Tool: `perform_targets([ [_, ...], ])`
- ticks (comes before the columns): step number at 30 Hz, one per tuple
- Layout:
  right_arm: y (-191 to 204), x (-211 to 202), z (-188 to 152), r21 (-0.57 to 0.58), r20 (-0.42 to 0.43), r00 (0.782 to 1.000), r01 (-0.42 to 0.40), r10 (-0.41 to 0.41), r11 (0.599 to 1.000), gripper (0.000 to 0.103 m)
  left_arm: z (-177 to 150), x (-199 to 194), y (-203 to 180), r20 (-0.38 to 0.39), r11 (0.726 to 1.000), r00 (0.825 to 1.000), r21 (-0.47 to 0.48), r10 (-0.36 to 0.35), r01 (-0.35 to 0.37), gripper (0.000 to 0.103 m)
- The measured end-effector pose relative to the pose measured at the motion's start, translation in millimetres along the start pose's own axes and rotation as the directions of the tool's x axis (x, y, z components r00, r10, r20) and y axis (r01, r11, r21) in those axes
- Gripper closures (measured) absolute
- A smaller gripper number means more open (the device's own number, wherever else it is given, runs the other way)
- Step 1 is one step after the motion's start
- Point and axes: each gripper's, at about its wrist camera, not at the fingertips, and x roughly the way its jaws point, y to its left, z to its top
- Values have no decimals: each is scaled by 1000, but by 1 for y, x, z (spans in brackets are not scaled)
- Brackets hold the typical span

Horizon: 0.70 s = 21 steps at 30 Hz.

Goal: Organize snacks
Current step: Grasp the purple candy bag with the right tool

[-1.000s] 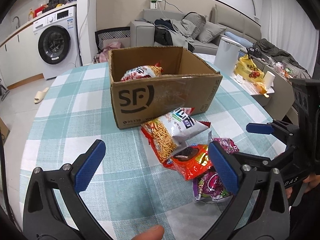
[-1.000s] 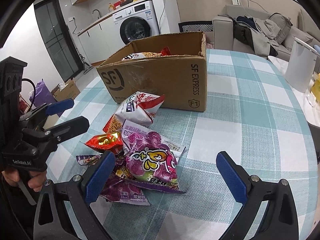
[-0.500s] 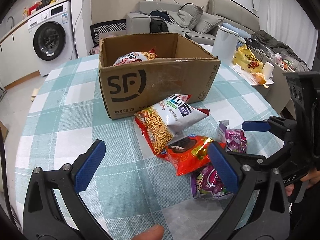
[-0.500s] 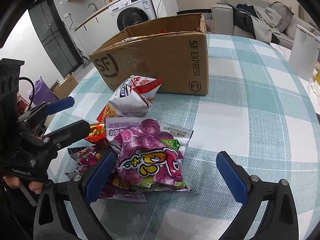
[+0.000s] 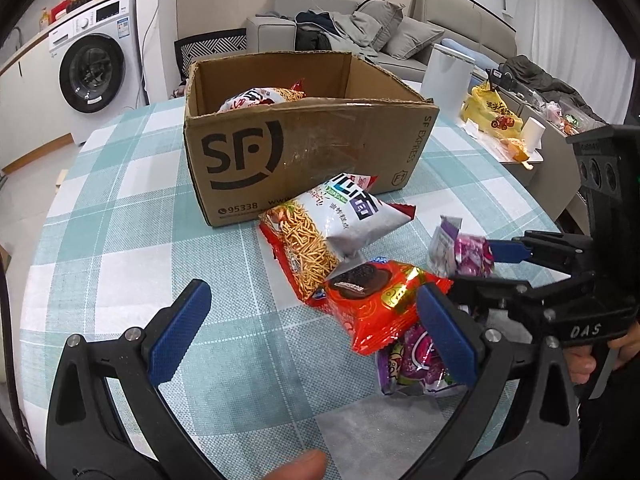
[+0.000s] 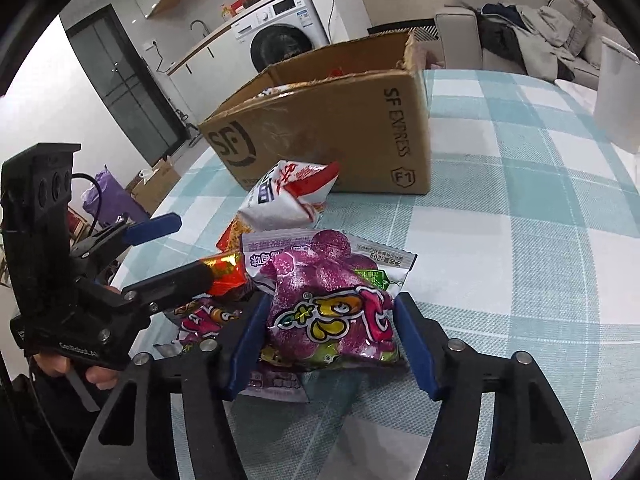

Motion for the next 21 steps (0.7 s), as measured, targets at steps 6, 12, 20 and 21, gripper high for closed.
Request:
perform_targets([
  [6, 0, -8, 0, 9, 32, 999, 27, -27, 1000, 41, 0, 0, -3, -8, 1000, 1000, -3, -25, 25, 1],
  [12, -2, -16, 0, 25, 45, 998, 44, -45, 999, 41, -1, 1, -15, -1, 999, 999, -9, -47, 47, 1],
  [20, -11, -24, 0, 51, 62, 996, 62, -65, 997, 41, -1, 16, -35, -26, 999, 1000, 35, 2, -1, 1],
  [21, -12, -25, 0, 53, 63, 996, 64, -67, 997, 41, -1, 19, -36, -30, 999, 1000, 32, 7, -6, 1],
])
